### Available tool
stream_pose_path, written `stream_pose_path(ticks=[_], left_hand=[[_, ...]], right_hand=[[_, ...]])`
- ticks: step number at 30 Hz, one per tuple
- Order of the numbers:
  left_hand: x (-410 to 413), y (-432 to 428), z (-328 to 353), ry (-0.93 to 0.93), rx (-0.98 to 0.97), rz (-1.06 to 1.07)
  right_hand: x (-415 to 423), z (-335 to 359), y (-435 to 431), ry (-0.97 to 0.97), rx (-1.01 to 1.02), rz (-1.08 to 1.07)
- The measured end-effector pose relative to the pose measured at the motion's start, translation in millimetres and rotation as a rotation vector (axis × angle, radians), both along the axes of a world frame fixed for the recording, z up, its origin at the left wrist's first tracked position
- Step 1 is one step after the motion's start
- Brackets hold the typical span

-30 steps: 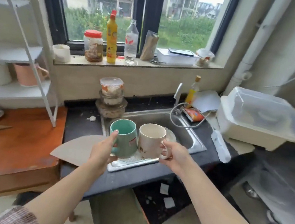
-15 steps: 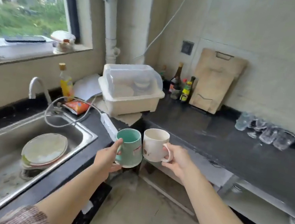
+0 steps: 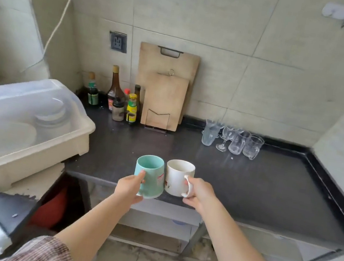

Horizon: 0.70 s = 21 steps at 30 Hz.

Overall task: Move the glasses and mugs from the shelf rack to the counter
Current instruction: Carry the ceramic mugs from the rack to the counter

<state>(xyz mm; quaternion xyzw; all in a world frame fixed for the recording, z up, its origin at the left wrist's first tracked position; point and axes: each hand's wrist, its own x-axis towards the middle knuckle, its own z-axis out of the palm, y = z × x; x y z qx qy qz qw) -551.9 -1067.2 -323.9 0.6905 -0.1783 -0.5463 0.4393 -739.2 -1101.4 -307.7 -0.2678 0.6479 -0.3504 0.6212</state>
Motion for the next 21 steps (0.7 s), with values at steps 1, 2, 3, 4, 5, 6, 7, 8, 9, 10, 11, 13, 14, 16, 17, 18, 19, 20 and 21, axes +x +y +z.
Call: stream_pose_path(ticks=[1, 2, 3, 4, 5, 6, 7, 8, 9, 10, 11, 13, 14, 16, 17, 18, 19, 20, 21], left_hand=[[-7, -18, -3, -0.002, 0.009, -0.026], [-15, -35, -6, 0.005, 0.021, -0.041], [-23, -50, -9, 0.020, 0.031, -0.047], [-33, -65, -13, 0.038, 0.042, -0.053], [-42, -79, -17, 0.056, 0.053, -0.064], [-52, -93, -21, 0.072, 0.064, -0.075], [-62, -106, -24, 0.087, 0.071, -0.084], [-73, -119, -27, 0.102, 0.075, -0.092], [-83, -131, -29, 0.113, 0.077, -0.101], [-93, -143, -32, 0.117, 0.079, -0.112], [-104, -156, -35, 0.117, 0.080, -0.124], [-123, -181, -42, 0.113, 0.078, -0.136], [-132, -193, -47, 0.116, 0.073, -0.135], [-149, -217, -55, 0.123, 0.071, -0.122], [-158, -228, -59, 0.125, 0.076, -0.110], [-165, -239, -63, 0.124, 0.086, -0.098], [-172, -249, -66, 0.123, 0.096, -0.085], [-178, -259, -68, 0.121, 0.105, -0.077], [-183, -268, -71, 0.116, 0.109, -0.075]], right_hand=[[-8, -2, -11, 0.004, 0.020, -0.029], [-16, -4, -21, 0.004, 0.036, -0.059], [-25, -6, -30, 0.005, 0.046, -0.086], [-34, -8, -39, 0.010, 0.049, -0.109], [-44, -10, -48, 0.016, 0.051, -0.128], [-54, -12, -58, 0.023, 0.052, -0.144], [-64, -15, -67, 0.032, 0.057, -0.155], [-74, -17, -78, 0.046, 0.065, -0.160], [-84, -20, -89, 0.060, 0.073, -0.165], [-94, -22, -100, 0.069, 0.081, -0.169], [-104, -25, -112, 0.074, 0.087, -0.173], [-123, -31, -138, 0.082, 0.097, -0.177], [-131, -35, -151, 0.088, 0.102, -0.175], [-148, -42, -179, 0.098, 0.115, -0.162], [-156, -46, -194, 0.103, 0.124, -0.153], [-163, -50, -208, 0.110, 0.131, -0.142], [-169, -54, -220, 0.116, 0.141, -0.133], [-175, -58, -232, 0.119, 0.152, -0.124], [-180, -62, -244, 0.120, 0.161, -0.114]])
